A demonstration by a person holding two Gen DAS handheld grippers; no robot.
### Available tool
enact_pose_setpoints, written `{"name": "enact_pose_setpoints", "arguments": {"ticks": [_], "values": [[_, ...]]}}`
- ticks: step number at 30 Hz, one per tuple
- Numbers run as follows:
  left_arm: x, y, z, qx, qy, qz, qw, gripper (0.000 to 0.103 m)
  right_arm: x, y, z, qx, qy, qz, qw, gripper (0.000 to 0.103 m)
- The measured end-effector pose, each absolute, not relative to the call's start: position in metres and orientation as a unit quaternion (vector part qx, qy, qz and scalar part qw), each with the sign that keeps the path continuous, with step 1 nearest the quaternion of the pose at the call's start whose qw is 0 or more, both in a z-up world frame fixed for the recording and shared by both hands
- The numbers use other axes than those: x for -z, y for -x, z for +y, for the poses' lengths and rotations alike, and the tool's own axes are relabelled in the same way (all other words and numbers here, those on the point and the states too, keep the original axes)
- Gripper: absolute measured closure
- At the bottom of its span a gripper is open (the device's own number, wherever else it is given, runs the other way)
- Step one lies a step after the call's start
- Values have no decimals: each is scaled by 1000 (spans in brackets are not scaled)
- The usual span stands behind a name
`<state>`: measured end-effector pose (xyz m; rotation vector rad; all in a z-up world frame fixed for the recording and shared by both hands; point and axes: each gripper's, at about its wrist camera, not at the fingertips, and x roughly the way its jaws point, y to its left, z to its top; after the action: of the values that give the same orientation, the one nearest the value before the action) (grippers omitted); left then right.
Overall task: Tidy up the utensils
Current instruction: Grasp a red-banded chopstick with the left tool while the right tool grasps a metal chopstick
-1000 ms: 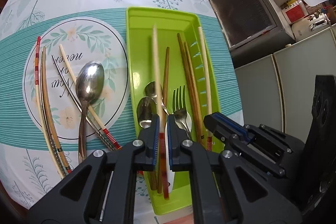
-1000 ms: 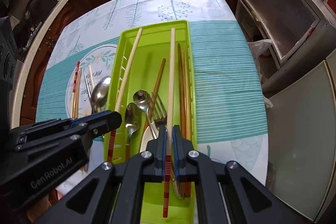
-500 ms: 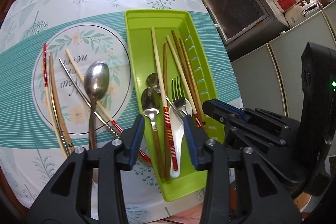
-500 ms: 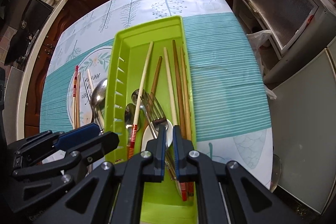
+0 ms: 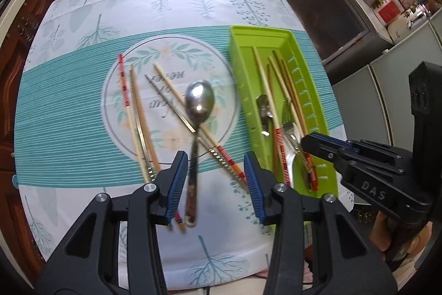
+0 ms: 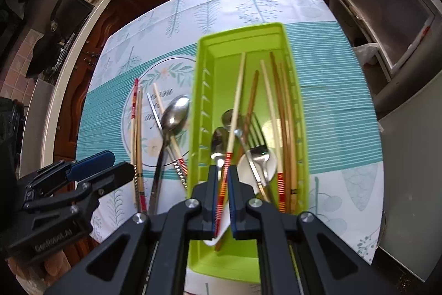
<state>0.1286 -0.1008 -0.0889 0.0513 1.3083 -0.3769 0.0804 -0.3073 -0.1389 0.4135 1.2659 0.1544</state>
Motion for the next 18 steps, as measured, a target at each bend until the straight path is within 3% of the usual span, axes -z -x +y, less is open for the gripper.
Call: {"name": "enact_pose_setpoints", "arguments": {"ticks": [4, 10, 18], "values": [[90, -135, -78, 159, -18, 601, 783, 64, 134, -81, -292, -93, -193, 586, 782, 87], [109, -153, -50, 138, -4, 618, 774, 65, 132, -87, -265, -119, -183, 589, 778, 86], [153, -175, -33, 97, -1, 644, 759, 88, 135, -94, -239, -135, -173, 596, 773, 86]]}}
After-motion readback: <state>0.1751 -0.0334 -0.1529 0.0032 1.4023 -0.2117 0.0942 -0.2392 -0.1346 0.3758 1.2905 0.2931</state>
